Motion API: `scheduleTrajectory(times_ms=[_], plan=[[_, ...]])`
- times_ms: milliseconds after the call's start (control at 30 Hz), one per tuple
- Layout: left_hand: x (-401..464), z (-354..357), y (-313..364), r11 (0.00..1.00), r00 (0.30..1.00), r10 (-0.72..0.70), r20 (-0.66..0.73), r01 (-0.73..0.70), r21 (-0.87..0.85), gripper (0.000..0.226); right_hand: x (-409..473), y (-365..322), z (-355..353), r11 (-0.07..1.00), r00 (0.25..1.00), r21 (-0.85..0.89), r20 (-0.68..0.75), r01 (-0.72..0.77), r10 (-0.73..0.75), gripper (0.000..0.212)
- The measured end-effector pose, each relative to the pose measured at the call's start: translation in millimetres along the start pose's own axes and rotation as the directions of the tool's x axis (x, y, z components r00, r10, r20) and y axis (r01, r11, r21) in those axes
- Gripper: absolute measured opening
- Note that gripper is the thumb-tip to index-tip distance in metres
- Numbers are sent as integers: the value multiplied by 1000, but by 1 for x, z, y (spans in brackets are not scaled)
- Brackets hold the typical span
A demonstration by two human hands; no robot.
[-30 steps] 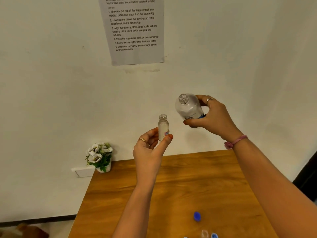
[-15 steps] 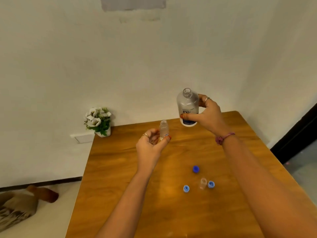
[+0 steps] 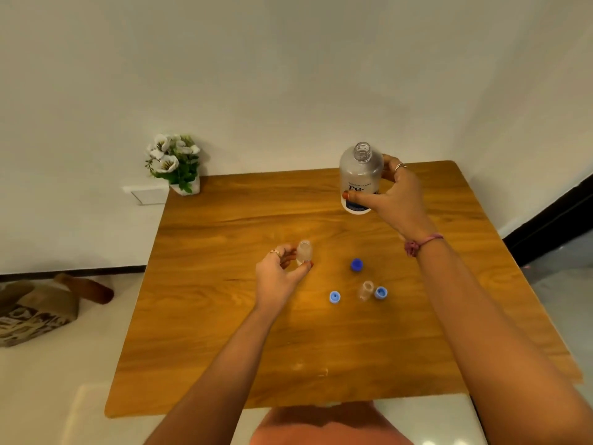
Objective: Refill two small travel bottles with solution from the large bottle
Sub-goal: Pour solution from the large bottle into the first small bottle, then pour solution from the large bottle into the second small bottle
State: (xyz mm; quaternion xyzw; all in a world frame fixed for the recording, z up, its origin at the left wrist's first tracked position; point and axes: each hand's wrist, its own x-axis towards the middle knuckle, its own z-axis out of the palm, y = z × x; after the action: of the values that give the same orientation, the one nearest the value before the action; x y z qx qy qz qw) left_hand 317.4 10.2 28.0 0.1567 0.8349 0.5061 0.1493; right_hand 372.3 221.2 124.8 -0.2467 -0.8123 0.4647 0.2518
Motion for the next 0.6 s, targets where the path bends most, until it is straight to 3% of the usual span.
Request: scheduleTrajectory(times_ms=[600], plan=[[-21,49,-78,956,951,-283,126,268,118,40,0,60,-20,996,995,-27,45,-86,87,79]])
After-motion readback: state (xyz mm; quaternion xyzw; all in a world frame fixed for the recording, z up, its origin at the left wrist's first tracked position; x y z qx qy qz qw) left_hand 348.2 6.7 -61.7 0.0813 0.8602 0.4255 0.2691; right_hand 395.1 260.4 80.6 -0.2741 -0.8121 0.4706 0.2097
